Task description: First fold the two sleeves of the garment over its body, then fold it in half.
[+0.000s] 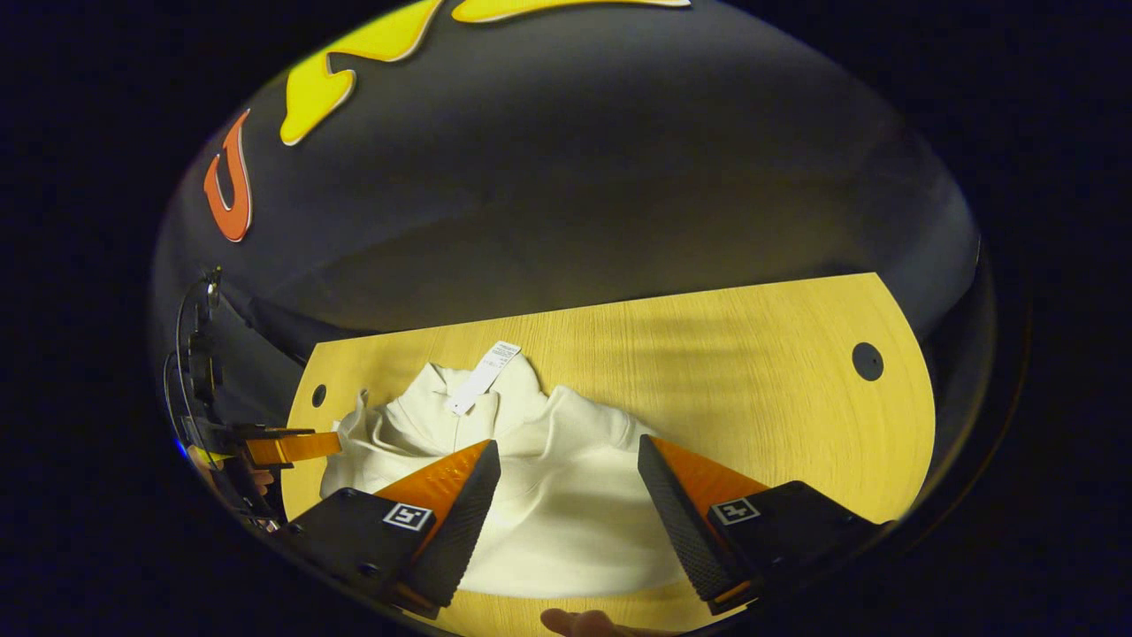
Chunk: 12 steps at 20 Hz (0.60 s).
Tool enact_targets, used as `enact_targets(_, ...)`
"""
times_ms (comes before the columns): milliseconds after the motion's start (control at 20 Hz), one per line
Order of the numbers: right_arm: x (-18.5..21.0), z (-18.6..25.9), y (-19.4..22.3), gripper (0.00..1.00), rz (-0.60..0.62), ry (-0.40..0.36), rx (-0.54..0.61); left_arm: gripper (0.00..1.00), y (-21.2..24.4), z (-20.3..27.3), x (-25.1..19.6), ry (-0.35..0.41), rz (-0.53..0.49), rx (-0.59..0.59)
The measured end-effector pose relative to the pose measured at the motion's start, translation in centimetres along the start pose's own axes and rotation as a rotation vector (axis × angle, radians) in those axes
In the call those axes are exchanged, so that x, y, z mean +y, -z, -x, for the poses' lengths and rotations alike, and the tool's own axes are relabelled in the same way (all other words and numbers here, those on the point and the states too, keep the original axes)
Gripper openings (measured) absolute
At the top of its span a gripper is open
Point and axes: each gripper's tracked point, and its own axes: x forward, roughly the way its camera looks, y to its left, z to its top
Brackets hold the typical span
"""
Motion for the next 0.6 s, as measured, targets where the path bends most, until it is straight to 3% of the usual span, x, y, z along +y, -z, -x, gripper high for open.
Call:
enact_targets(150,0.6,4.1,-1.2,0.98,0.046,0.019,-0.106,0.99,-1.4,4.3,-1.2,0.003,-0.058,-0.14)
enact_targets(200,0.9,5.7,-1.5,0.94,0.064,0.026,-0.141,0.99,-1.6,6.1,-1.6,0.002,-0.067,-0.184)
enact_targets(300,1.3,9.3,-1.8,0.98,0.107,0.047,-0.208,0.99,-1.5,9.8,-2.2,-0.007,-0.072,-0.281)
enact_targets(600,3.5,22.2,-1.5,0.98,0.247,0.121,-0.454,0.99,2.0,19.3,-4.2,-0.054,-0.095,-0.574)
